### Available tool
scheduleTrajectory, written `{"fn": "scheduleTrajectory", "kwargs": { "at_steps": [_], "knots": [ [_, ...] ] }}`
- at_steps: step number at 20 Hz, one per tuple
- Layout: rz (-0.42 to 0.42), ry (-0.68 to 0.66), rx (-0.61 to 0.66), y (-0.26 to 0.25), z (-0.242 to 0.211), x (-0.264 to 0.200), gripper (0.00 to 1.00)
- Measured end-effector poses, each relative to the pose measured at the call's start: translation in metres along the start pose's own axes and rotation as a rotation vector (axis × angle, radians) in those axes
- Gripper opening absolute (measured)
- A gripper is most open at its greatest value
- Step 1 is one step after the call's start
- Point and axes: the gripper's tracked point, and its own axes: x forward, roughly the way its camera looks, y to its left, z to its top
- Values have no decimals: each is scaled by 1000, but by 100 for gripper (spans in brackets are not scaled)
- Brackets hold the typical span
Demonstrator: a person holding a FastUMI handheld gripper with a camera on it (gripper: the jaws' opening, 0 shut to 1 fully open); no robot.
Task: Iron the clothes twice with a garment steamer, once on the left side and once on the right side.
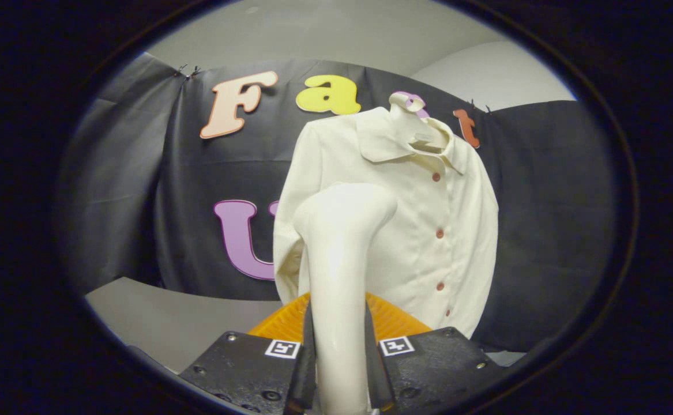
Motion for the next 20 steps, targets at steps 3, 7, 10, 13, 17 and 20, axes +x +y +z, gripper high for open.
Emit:
{"fn": "scheduleTrajectory", "kwargs": {
  "at_steps": [3,7,10,13,17,20],
  "knots": [
    [22,-5,6,-1,-2,12,36],
    [45,-33,57,3,-14,21,36],
    [42,-21,86,1,-32,17,36],
    [37,21,67,0,-54,19,36],
    [39,46,99,-3,-74,15,36],
    [27,43,118,-8,-89,10,36]
  ]
}}
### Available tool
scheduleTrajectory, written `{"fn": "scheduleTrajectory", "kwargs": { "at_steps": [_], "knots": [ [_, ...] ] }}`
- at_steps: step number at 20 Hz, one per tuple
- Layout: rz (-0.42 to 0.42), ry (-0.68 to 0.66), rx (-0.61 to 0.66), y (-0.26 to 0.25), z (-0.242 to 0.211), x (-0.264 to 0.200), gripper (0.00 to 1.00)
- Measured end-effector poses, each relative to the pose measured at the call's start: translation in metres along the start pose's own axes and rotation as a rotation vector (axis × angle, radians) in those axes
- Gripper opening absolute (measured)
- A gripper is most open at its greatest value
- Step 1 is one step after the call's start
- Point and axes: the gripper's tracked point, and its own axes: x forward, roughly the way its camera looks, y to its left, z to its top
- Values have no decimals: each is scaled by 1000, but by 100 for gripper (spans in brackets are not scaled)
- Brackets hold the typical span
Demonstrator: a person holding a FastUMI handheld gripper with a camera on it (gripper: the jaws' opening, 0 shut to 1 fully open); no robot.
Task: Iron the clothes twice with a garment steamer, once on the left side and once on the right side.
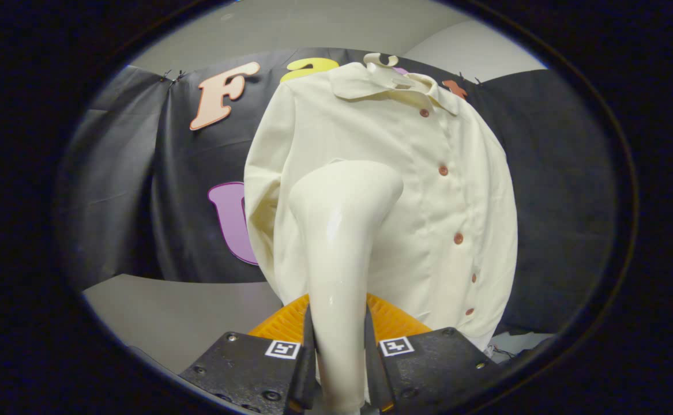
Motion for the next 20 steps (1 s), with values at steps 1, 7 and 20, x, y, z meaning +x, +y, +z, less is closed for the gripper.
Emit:
{"fn": "scheduleTrajectory", "kwargs": {
  "at_steps": [1,7,20],
  "knots": [
    [-4,-2,0,-4,-5,-2,36],
    [18,16,37,-10,-43,-11,36],
    [8,50,55,-33,-95,-22,36]
  ]
}}
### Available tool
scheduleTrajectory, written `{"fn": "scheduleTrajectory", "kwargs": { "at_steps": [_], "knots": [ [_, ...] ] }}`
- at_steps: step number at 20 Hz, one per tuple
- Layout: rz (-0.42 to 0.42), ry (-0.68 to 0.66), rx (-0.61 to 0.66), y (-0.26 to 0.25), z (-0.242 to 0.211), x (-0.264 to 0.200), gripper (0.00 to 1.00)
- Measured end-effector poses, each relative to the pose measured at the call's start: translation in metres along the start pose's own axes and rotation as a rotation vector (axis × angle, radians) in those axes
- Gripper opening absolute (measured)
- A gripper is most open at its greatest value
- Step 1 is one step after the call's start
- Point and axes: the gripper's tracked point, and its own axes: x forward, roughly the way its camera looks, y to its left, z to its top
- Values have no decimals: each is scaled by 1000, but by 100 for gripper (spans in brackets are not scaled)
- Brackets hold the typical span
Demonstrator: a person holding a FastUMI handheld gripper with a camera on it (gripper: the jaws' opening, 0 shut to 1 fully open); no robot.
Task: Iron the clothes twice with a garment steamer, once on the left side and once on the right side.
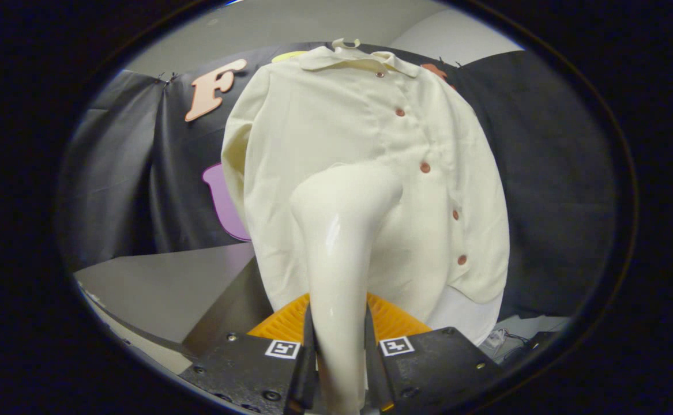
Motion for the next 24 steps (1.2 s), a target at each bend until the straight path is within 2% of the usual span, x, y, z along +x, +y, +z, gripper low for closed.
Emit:
{"fn": "scheduleTrajectory", "kwargs": {
  "at_steps": [4,8,14,20,24],
  "knots": [
    [1,41,5,-6,-38,-3,36],
    [14,131,-15,-11,-99,-9,36],
    [-25,261,7,-29,-182,-22,37],
    [-27,272,46,-26,-213,-29,36],
    [-30,231,46,-21,-210,-40,36]
  ]
}}
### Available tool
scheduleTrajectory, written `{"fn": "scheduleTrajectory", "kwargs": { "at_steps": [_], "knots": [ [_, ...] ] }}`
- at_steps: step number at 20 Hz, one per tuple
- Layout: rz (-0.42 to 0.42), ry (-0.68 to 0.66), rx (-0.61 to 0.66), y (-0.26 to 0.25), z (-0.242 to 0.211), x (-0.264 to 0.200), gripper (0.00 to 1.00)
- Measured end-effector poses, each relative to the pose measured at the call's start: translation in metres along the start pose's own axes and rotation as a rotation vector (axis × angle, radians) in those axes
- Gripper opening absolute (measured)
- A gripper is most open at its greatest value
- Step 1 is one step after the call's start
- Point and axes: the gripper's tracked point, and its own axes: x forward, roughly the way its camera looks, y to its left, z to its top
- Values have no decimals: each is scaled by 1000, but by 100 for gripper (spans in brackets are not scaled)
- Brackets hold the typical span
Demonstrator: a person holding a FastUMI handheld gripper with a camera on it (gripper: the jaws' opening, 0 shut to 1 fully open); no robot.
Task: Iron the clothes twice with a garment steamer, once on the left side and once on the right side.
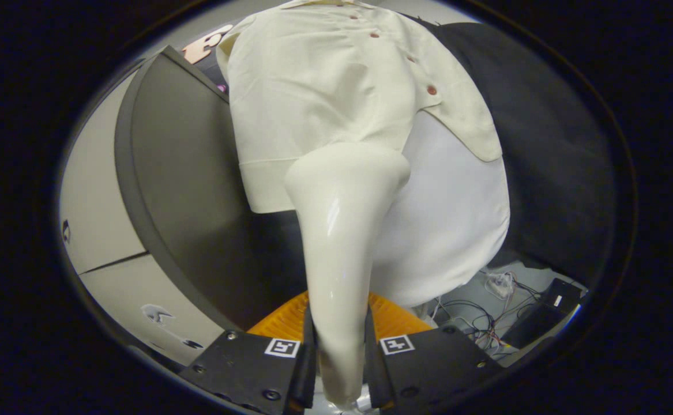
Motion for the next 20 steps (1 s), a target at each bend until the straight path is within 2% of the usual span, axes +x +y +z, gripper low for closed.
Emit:
{"fn": "scheduleTrajectory", "kwargs": {
  "at_steps": [6,8,12,20],
  "knots": [
    [-9,-182,-30,13,47,-64,36],
    [-40,-221,-69,6,70,-86,36],
    [-74,-315,-112,-4,131,-122,36],
    [-110,-428,-135,-39,277,-141,36]
  ]
}}
